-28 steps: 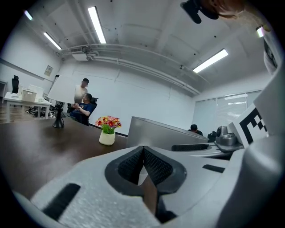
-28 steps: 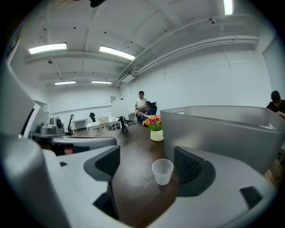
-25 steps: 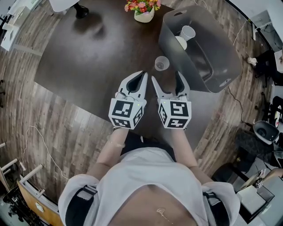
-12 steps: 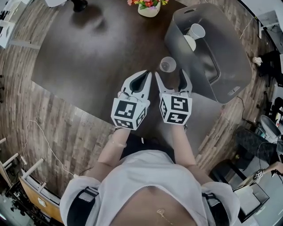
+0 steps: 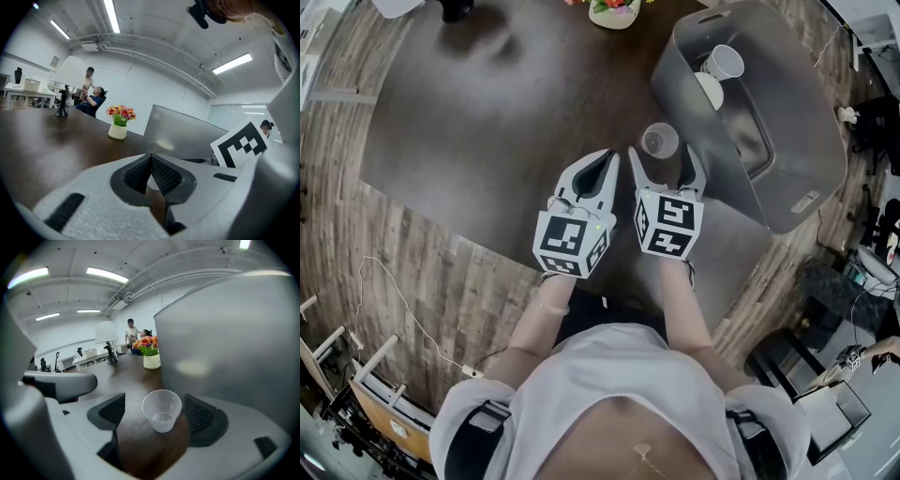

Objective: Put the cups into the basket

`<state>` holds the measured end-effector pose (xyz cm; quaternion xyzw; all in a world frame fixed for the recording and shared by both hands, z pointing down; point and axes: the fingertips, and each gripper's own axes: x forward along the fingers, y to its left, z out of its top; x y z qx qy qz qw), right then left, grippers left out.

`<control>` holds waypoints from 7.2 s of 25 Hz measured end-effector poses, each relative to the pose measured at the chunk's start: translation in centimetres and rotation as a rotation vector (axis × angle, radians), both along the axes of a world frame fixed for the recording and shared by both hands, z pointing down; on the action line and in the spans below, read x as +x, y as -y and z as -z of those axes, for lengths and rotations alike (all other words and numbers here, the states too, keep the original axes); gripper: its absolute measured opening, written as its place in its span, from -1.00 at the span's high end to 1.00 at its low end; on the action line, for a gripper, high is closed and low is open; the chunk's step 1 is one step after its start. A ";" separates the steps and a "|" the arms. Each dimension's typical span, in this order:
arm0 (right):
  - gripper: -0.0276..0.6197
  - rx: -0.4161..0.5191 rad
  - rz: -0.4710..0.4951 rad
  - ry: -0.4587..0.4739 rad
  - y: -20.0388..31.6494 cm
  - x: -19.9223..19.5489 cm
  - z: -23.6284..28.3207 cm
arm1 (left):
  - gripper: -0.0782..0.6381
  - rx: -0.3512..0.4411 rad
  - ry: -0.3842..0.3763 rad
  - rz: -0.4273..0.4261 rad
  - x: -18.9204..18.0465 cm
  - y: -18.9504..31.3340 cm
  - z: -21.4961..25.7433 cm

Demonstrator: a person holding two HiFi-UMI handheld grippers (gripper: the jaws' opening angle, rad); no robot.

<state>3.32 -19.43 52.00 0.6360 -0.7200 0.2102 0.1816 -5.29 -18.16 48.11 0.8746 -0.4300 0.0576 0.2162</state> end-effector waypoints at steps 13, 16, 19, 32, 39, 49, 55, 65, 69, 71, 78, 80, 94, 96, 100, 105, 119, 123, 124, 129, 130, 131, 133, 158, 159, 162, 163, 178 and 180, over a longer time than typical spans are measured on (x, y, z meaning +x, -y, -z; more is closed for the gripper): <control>-0.24 -0.063 -0.067 -0.025 1.4 1.3 -2.1 | 0.75 -0.026 0.006 0.029 -1.0 1.6 -1.5; -0.24 -0.077 -0.067 -0.031 1.8 1.2 -2.6 | 0.75 -0.035 0.005 0.024 -0.9 1.9 -1.9; -0.23 -0.074 -0.061 -0.040 2.1 1.1 -2.7 | 0.75 -0.041 0.006 0.018 -0.7 2.1 -2.1; -0.11 -0.055 -0.024 -0.052 2.2 0.7 -2.6 | 0.75 -0.045 0.023 0.035 -0.9 2.5 -2.6; -0.11 -0.036 0.026 -0.048 1.6 -0.3 -1.4 | 0.75 -0.024 0.031 0.035 -0.8 2.1 -1.7; -0.10 -0.005 0.102 -0.053 -0.3 -1.0 1.3 | 0.75 0.010 0.042 0.038 -0.5 0.6 0.1; -0.09 0.022 0.143 -0.034 -2.3 -1.6 3.3 | 0.75 0.039 0.054 0.033 -0.3 -0.9 1.6; -0.09 0.065 0.230 -0.029 -6.3 -1.7 7.9 | 0.75 0.101 0.085 0.000 0.4 -4.0 4.5; -0.09 0.088 0.257 -0.036 -8.0 -1.0 10.1 | 0.75 0.135 0.084 -0.035 1.7 -5.5 6.0; -0.09 0.099 0.268 -0.039 -8.9 -0.7 11.0 | 0.75 0.151 0.084 -0.062 2.4 -6.2 6.8; -0.09 0.127 0.264 -0.037 -12.1 1.3 13.8 | 0.75 0.187 0.074 -0.158 4.9 -8.3 9.1; -0.09 0.131 0.245 -0.036 -13.0 2.6 14.2 | 0.75 0.200 0.071 -0.199 6.3 -8.9 9.5; -0.09 0.102 0.156 -0.035 -16.5 8.4 14.4 | 0.75 0.212 0.044 -0.401 13.7 -12.4 10.5; -0.09 0.102 0.174 -0.029 -16.5 8.6 14.5 | 0.75 0.201 0.041 -0.416 14.1 -12.5 10.5; -0.09 0.108 0.206 -0.006 -16.3 9.0 15.8 | 0.75 0.200 0.045 -0.441 14.5 -12.2 11.4; -0.09 0.128 0.245 -0.004 -15.5 9.7 18.1 | 0.75 0.223 0.056 -0.451 14.4 -10.9 13.0; -0.09 0.167 0.298 0.002 -9.4 13.5 24.4 | 0.75 0.280 0.079 -0.524 17.2 -5.7 17.7; -0.09 0.167 0.289 0.030 -7.7 14.2 24.9 | 0.75 0.287 0.073 -0.520 17.6 -4.3 18.3; -0.09 0.167 0.286 0.032 -7.3 14.4 25.0 | 0.75 0.286 0.071 -0.516 17.7 -4.0 18.3; -0.09 0.159 0.281 0.027 -5.3 15.2 25.2 | 0.75 0.278 0.070 -0.506 17.6 -3.2 18.0; -0.09 0.156 0.283 0.025 -4.9 15.2 25.1 | 0.75 0.277 0.068 -0.502 17.5 -3.0 17.9; -0.09 0.153 0.285 0.025 -4.4 15.2 25.1 | 0.75 0.275 0.066 -0.498 17.4 -2.7 17.8; -0.09 0.148 0.289 0.027 -3.6 14.9 24.8 | 0.75 0.272 0.064 -0.489 17.1 -2.1 17.6; -0.09 -0.011 0.210 0.005 8.8 18.0 15.8 | 0.75 0.194 0.044 -0.393 14.6 4.0 13.5; -0.09 -0.021 0.201 -0.003 9.1 18.3 15.2 | 0.75 0.193 0.039 -0.392 14.6 4.1 13.4; -0.09 -0.046 0.184 -0.026 10.0 18.7 13.6 | 0.75 0.188 0.025 -0.387 14.4 4.5 13.2; -0.09 -0.056 0.185 -0.036 10.4 18.8 13.0 | 0.75 0.186 0.021 -0.384 14.3 4.6 13.1; -0.09 -0.186 0.168 -0.074 12.6 19.5 3.8 | 0.75 0.198 -0.041 -0.355 12.9 5.5 12.7; -0.09 -0.196 0.170 -0.049 12.9 19.3 3.0 | 0.75 0.193 -0.045 -0.352 12.7 5.7 12.6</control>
